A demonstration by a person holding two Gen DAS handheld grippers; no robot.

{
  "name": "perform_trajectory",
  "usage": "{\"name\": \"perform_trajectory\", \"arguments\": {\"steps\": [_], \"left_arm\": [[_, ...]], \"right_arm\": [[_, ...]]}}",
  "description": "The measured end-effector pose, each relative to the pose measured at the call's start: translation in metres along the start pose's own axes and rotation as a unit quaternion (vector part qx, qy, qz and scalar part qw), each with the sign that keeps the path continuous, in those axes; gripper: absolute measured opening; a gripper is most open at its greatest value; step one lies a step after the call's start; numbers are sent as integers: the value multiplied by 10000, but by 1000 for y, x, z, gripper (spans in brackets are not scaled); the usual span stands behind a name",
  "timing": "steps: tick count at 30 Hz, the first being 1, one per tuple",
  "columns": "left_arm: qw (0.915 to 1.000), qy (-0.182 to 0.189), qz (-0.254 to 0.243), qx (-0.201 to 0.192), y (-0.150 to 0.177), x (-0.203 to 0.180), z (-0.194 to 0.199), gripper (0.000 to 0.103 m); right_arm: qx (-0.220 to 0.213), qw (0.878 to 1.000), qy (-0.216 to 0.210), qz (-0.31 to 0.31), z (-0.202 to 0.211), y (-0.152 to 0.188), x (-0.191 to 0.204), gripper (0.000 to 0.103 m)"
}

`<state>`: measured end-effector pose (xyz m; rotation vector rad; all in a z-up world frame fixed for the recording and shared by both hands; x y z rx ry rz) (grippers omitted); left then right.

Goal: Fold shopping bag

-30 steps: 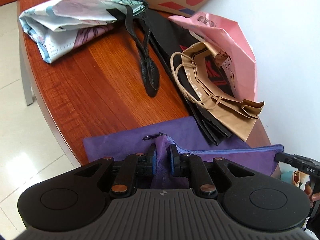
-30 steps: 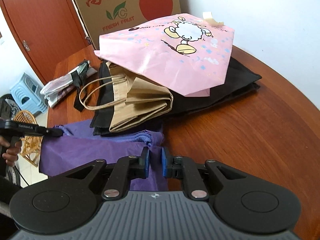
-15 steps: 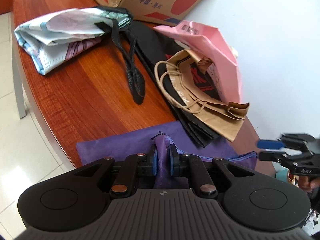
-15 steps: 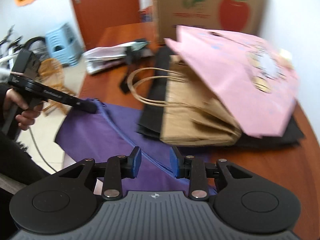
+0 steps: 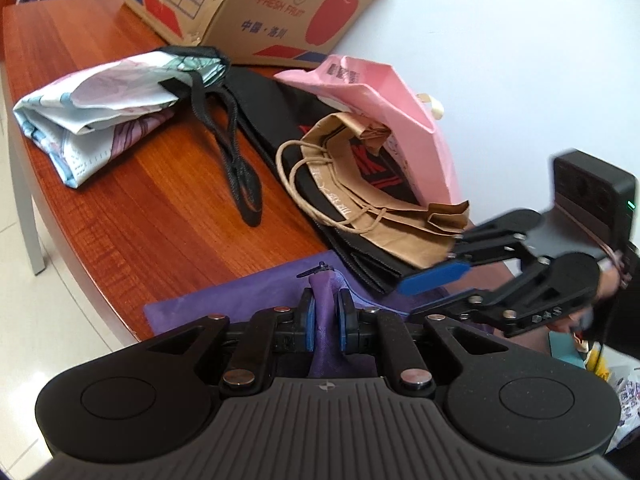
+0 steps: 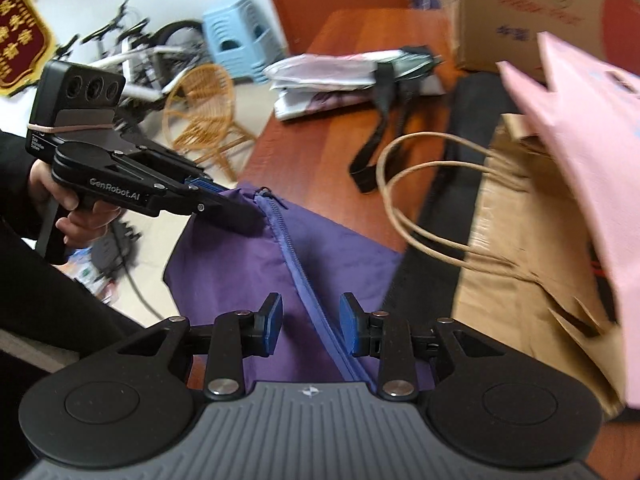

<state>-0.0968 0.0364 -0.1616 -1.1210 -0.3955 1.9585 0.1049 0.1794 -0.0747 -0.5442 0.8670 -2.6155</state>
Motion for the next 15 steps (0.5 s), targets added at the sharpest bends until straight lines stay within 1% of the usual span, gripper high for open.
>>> {"name": "perform_trajectory", "arguments": {"steps": [3,5,11,13,15], "left_arm": [[9999,19,-116,-25,1,-3,3,12],[9998,9,-200,-39,1,-5,5,12],[9990,4,-454,-50,4,-11,9,12],[9989,8,-456,-71,4,-11,11,12],[9990,-7,-426,-107,4,-10,12,12]], "right_arm": [[224,9992,-293,143,-14,-10,-1,38],[285,9984,-463,160,-20,-15,-2,39],[407,9946,-953,57,-29,-26,-8,39],[425,9933,-1076,41,-32,-28,-8,39],[354,9924,-1181,-2,-33,-31,-9,39]]}}
Point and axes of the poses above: each gripper's, at about its wrist camera, not at the fingertips, and z roughly against the way its jaws point, x to its left, y to its underside, the point moved 4 cm from there along -z, roughly the way its jaws point, and after that the axes turned 1 degree about -z, right-handed, at the moved point
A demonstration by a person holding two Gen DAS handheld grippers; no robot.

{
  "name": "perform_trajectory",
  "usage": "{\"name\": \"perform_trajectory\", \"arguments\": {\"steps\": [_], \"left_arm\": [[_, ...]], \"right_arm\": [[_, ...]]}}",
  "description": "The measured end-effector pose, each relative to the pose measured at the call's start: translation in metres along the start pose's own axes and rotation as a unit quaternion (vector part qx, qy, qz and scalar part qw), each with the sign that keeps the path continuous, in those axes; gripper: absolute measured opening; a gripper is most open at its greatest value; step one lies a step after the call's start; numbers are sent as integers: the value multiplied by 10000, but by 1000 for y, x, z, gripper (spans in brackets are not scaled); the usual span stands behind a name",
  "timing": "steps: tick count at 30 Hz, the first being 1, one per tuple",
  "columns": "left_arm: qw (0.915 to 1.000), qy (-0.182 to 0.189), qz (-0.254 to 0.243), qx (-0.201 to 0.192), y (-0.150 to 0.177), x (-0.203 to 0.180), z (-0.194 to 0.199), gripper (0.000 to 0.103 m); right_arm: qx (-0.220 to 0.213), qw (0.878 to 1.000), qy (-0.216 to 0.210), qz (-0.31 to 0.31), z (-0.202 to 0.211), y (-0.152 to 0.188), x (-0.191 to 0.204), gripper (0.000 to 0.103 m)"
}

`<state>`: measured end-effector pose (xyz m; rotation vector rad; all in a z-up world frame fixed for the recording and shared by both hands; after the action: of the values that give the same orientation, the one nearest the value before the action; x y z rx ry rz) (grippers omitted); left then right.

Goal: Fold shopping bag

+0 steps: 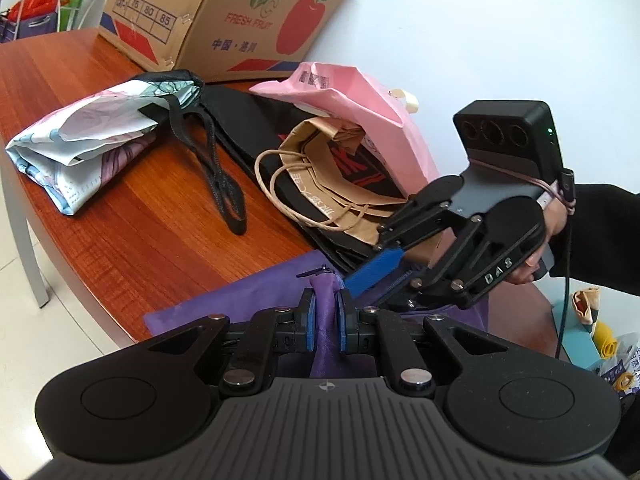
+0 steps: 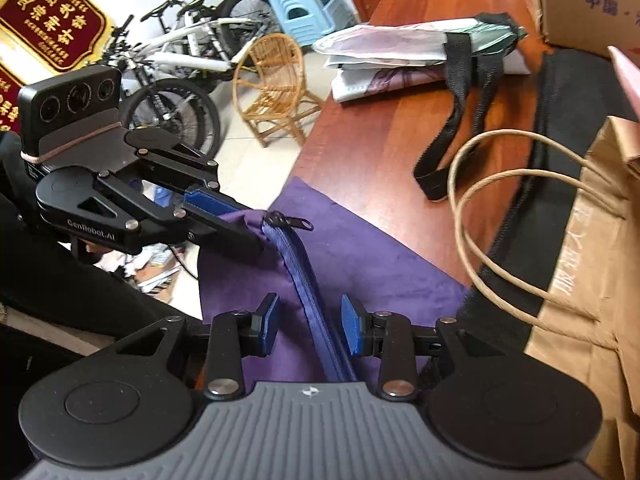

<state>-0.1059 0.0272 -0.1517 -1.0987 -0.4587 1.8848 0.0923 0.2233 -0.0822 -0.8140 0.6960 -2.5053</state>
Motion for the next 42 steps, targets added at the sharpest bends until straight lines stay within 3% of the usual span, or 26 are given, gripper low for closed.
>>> {"name": "perform_trajectory", "arguments": {"steps": [11,13,17,22,26,34,42], "left_arm": [[9999,66,64,-70,0,-1,5,12],[9999,20,87,-77,-1,0,7,12],[9992,-96,346,-189,-2,12,23,14],[9944,-545,869,-272,7,46,45,12],[9931,-852,803,-50,18,58,38,9],[9960,-585,104,662,33,39,1,8],[9931,112,127,1163,47,25,-17,6]], "right_arm": [[-123,9973,-693,-199,-7,-9,-8,37],[-175,9966,-759,-251,-7,-9,-9,20],[-384,9978,-498,-195,-2,-7,-3,7],[-488,9987,-161,-23,1,-8,6,6],[-494,9987,-108,58,1,-8,13,6],[-617,9980,-83,-90,14,3,15,6],[-776,9965,-11,-325,24,24,19,6]]}}
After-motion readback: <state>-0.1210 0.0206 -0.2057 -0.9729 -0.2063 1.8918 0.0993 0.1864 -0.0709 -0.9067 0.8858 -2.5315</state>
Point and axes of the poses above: each gripper's, at about its wrist camera, not at the fingertips, and z roughly against the way its jaws point, x to its left, y to its underside, the point moved 4 cm from there along -z, roughly the way its jaws point, and after that the axes turned 1 degree about -z, right-handed, at the moved point
